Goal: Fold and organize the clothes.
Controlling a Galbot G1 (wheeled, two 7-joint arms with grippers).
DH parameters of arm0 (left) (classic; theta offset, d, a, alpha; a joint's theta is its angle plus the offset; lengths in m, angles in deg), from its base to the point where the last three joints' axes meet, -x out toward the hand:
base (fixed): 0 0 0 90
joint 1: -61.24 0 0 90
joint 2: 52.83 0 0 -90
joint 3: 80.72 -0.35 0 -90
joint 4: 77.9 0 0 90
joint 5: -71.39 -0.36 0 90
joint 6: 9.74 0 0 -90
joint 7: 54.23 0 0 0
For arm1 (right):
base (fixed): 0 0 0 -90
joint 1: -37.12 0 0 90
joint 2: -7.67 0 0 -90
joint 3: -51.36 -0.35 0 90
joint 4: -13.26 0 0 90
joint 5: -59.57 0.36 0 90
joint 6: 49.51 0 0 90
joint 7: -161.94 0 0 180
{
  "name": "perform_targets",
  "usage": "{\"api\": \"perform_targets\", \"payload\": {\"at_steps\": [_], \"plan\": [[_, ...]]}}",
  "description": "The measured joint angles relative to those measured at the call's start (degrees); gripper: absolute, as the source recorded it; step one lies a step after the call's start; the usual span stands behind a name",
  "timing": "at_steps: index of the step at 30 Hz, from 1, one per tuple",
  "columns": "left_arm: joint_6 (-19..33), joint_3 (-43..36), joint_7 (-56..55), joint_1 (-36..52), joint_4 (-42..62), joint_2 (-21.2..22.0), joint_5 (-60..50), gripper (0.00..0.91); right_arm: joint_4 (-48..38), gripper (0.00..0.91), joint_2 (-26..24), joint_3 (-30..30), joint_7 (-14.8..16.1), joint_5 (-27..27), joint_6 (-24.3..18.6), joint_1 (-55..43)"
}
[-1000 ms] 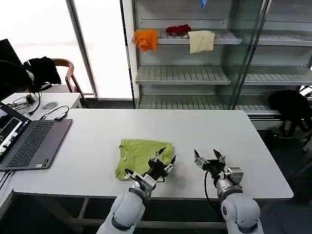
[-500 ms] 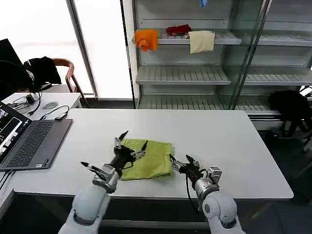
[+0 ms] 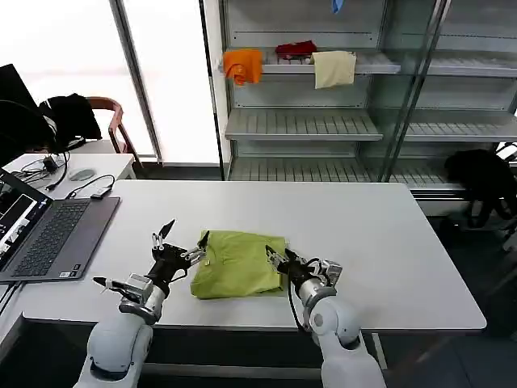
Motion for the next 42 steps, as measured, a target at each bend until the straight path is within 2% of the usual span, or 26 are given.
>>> {"api": "perform_targets", "payload": {"at_steps": [15, 33, 41, 42], "plan": [[0.1, 2.2, -0.6, -0.9, 1.2, 0.7, 1.0, 0.907, -5.0, 0.000, 0.0, 0.1, -2.5, 0.8, 0.1, -4.8], [0.1, 2.9, -1.0, -1.2, 1.8, 0.5, 1.4, 0.907, -3.6, 0.000, -0.1, -2.0, -6.3, 4.2, 0.2, -5.6], [-0.1, 2.4, -1.0, -1.8, 1.3, 1.2, 1.0, 0.907, -4.0, 0.000, -5.4, -3.6, -6.5, 5.1, 0.2, -6.5], [-0.1, 2.4, -1.0, -1.9, 1.2, 1.2, 1.0, 0.907, -4.1, 0.151, -5.9, -3.6, -6.5, 5.1, 0.2, -6.7]]}}
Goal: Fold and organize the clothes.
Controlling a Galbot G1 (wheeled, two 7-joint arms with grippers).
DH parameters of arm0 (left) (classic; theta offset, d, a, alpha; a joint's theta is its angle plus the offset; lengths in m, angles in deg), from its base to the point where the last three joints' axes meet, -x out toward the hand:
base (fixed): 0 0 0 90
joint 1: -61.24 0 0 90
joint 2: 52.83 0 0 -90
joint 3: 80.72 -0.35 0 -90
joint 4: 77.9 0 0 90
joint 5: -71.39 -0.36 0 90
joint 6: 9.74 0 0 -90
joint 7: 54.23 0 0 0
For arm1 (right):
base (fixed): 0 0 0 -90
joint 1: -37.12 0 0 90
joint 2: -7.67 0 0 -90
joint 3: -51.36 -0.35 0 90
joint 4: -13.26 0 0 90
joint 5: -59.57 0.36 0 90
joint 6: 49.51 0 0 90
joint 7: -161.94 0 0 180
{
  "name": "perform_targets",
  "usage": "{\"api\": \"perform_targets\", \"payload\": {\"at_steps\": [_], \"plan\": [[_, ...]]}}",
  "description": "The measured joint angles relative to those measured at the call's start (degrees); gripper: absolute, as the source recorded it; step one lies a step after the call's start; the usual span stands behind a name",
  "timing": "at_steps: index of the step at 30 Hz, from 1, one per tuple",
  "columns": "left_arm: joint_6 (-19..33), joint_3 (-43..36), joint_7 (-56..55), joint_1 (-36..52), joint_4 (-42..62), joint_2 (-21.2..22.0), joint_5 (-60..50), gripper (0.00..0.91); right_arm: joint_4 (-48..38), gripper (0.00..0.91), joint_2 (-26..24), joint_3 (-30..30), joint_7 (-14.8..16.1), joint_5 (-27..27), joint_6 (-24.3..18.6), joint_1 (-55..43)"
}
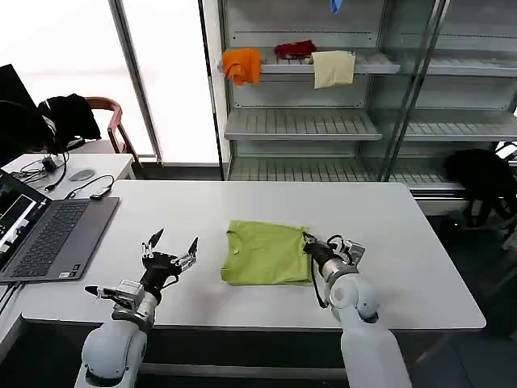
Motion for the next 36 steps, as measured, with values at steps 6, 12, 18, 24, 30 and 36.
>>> {"api": "perform_targets", "payload": {"at_steps": [6, 12, 18, 24, 30, 36], "plan": [[0.0, 0.3, -0.1, -0.9, -0.5, 0.1, -0.1, 0.907, -0.9, 0.907, -2.1, 0.4, 0.9, -0.7, 0.0, -1.1], [0.0, 0.6, -0.3, -1.8, -1.0, 0.3, -0.1, 0.907, -1.2, 0.907, -1.8, 0.5, 3.1, -5.9, 0.0, -1.8], [0.2, 1.3, -0.4, -2.7, -1.4, -0.1, 0.3, 0.907, 1.6, 0.907, -1.7, 1.6, 5.9, -13.8, -0.2, -0.1], [0.3, 1.3, -0.6, -2.9, -1.3, 0.0, 0.7, 0.907, 5.7, 0.907, -2.6, 2.6, 9.1, -21.4, -0.7, 3.7], [0.7, 1.3, -0.8, -3.2, -0.8, -0.1, 1.2, 0.907, 9.2, 0.907, -3.8, 2.8, 12.2, -28.0, -1.6, 8.5], [1.3, 1.2, -1.1, -3.4, -0.3, -0.1, 1.3, 0.907, 11.1, 0.907, -3.9, 2.7, 13.0, -33.3, -2.5, 12.5]]}}
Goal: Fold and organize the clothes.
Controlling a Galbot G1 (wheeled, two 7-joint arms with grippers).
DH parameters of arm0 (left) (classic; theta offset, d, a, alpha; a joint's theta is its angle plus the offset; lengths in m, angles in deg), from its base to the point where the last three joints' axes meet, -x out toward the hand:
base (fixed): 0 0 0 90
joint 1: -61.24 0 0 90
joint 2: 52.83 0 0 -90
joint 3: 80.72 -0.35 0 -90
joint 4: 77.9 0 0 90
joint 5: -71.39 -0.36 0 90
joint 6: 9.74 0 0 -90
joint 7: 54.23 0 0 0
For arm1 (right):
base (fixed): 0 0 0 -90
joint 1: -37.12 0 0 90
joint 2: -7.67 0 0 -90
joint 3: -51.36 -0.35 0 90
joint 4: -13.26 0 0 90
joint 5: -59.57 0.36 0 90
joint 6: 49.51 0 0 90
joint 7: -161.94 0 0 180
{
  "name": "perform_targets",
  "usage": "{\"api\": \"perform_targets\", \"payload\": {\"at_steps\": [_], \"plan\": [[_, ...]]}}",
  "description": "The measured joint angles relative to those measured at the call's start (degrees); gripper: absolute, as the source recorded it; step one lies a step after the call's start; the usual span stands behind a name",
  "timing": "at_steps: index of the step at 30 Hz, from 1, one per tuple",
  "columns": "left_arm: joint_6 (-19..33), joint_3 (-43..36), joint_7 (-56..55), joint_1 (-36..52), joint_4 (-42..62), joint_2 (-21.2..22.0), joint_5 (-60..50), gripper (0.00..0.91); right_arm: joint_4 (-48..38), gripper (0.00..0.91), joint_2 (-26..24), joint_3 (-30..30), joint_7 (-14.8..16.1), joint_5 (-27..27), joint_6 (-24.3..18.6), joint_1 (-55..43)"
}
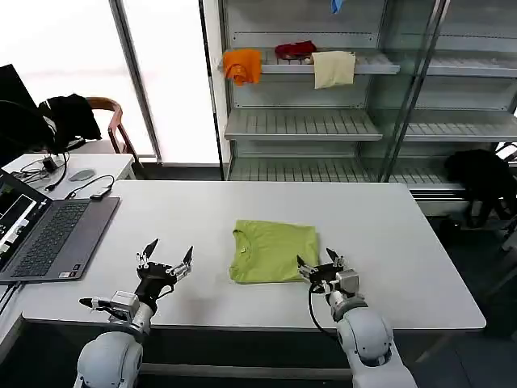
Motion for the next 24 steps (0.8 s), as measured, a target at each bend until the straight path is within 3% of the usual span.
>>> {"api": "perform_targets", "payload": {"at_steps": [11, 24], "plan": [[1.2, -0.1, -0.5, -0.6, 1.0, -0.2, 0.2, 0.907, 3.1, 0.907, -0.8, -1.2, 0.0, -3.4, -1.6, 5.1], [0.8, 0.6, -0.8, -1.0, 0.6, -0.7, 2.1, 0.907, 8.3, 0.907, -1.9, -3.5, -1.5, -2.7, -2.8, 9.4]]}}
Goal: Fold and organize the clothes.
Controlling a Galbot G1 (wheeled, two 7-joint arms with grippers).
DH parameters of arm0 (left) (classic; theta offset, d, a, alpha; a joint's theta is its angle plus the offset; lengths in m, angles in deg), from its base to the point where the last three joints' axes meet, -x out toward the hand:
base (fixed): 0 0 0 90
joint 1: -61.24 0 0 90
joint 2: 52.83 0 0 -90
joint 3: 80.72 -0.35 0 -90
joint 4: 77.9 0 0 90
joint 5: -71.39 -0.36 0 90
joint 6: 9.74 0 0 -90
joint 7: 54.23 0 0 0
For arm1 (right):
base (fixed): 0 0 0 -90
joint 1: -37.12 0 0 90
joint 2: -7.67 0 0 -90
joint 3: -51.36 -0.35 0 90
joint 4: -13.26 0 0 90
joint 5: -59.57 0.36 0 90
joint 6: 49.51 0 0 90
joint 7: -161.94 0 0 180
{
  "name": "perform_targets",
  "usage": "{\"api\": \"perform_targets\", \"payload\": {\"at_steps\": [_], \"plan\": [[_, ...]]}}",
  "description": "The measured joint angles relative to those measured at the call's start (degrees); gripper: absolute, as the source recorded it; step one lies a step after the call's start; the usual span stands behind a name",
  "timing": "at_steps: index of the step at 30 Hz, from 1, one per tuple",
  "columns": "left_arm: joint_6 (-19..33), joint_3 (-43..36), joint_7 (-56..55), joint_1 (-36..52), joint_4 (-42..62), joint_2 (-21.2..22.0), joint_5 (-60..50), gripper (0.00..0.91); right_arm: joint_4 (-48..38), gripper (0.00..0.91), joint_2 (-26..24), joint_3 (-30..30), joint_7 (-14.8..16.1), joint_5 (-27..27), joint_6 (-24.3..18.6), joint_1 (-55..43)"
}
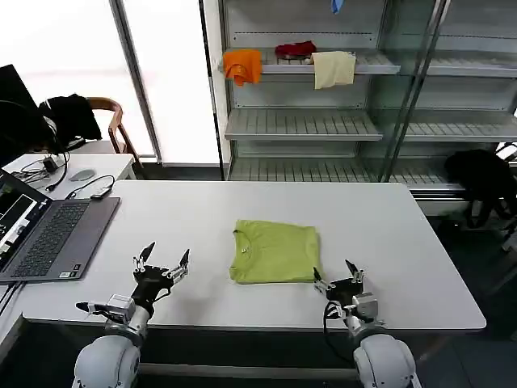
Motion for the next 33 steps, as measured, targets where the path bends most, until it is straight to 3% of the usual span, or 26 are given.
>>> {"api": "perform_targets", "payload": {"at_steps": [17, 33], "plan": [[-3.9, -0.3, -1.2, -0.2, 0.6, 0.3, 10.3, 0.907, 4.7, 0.907, -7.7, -9.7, -1.9, 7.7, 1.8, 3.9], [-4.8, -0.6, -0.8, -1.2, -0.2, 0.4, 15.2, 0.907, 5.5, 0.907, -10.7, -14.0, 1.1, 14.1, 0.9, 4.8]]}}
